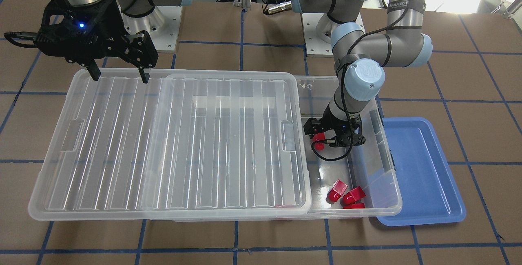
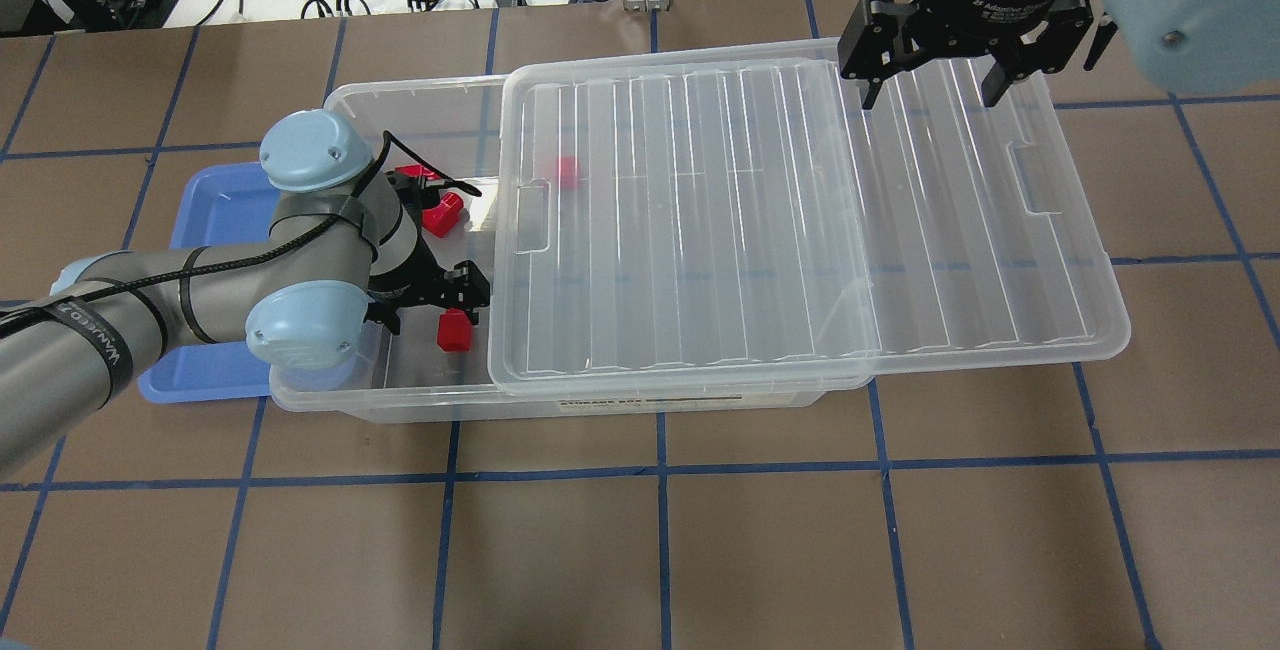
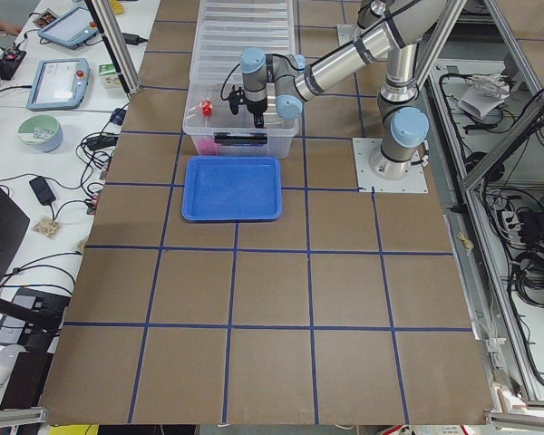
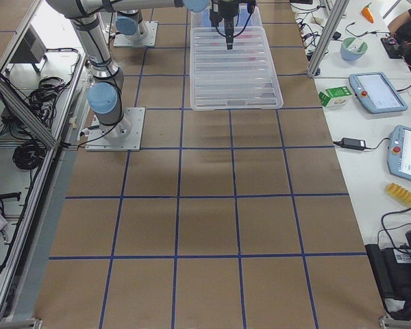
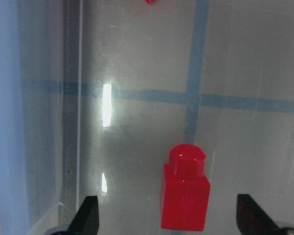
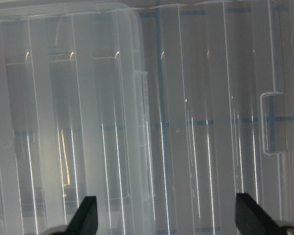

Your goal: Place red block in blue tray from box

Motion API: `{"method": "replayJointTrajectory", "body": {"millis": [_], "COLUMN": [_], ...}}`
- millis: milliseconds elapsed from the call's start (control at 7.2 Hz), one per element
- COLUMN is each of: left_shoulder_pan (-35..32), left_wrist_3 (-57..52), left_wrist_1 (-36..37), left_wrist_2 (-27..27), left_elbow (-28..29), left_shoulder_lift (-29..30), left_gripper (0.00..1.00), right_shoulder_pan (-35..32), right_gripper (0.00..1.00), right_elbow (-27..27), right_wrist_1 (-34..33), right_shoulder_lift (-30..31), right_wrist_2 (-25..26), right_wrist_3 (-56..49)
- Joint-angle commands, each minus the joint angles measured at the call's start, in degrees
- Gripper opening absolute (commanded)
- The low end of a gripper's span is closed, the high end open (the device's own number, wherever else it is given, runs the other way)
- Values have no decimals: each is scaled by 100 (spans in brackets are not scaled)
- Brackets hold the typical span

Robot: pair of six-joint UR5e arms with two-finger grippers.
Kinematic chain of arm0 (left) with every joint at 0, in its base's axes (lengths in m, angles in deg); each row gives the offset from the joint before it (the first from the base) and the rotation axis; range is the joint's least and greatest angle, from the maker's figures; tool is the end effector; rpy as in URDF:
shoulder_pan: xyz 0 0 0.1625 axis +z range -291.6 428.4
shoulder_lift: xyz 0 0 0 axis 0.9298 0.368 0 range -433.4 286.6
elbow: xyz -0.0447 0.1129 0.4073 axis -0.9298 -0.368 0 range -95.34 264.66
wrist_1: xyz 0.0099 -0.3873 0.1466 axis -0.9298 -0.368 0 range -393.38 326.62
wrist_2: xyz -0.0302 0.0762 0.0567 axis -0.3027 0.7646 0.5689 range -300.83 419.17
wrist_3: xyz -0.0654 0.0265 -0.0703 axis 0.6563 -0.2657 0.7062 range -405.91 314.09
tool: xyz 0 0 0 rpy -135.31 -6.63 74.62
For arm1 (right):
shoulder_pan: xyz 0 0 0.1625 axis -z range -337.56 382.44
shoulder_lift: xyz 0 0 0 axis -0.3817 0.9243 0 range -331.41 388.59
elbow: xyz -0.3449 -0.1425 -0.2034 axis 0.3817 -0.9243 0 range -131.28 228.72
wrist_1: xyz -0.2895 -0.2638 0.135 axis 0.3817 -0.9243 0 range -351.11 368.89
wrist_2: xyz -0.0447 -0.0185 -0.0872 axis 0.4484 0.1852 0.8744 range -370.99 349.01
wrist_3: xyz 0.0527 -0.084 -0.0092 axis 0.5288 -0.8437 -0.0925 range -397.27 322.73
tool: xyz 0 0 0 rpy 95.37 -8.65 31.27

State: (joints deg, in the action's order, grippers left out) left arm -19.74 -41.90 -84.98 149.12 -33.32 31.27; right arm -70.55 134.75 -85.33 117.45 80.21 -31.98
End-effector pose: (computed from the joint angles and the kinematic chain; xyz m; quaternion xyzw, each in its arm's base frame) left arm -0.1176 -0.4923 0.2013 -0.0511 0.9980 0.0370 0.0003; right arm 0.1578 -0.5039 0.5202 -0.0206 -0.9978 0.0621 0.0060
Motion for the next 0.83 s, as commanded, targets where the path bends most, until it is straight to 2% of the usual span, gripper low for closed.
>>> {"method": "replayJointTrajectory", "body": {"millis": [0, 139, 278, 417, 694], "left_shoulder_pan": [-1, -10, 7, -19, -19], "left_wrist_3": [3, 21, -23, 20, 21], "left_wrist_1": [481, 527, 536, 537, 441], "left_wrist_2": [-3, -3, -21, -21, 23], "left_elbow": [-129, -129, -120, -120, -59], "left_shoulder_lift": [193, 238, 195, 212, 90], "left_gripper": [97, 70, 38, 19, 14], "right_shoulder_pan": [0, 0, 0, 0, 0], "right_gripper": [100, 100, 100, 100, 100], "right_elbow": [2, 2, 2, 2, 2], "right_wrist_1": [0, 0, 0, 0, 0], "right_shoulder_lift": [-1, -1, -1, -1, -1], "right_wrist_2": [3, -5, 3, -5, -5], "right_wrist_3": [-2, 7, 7, 25, 7]}}
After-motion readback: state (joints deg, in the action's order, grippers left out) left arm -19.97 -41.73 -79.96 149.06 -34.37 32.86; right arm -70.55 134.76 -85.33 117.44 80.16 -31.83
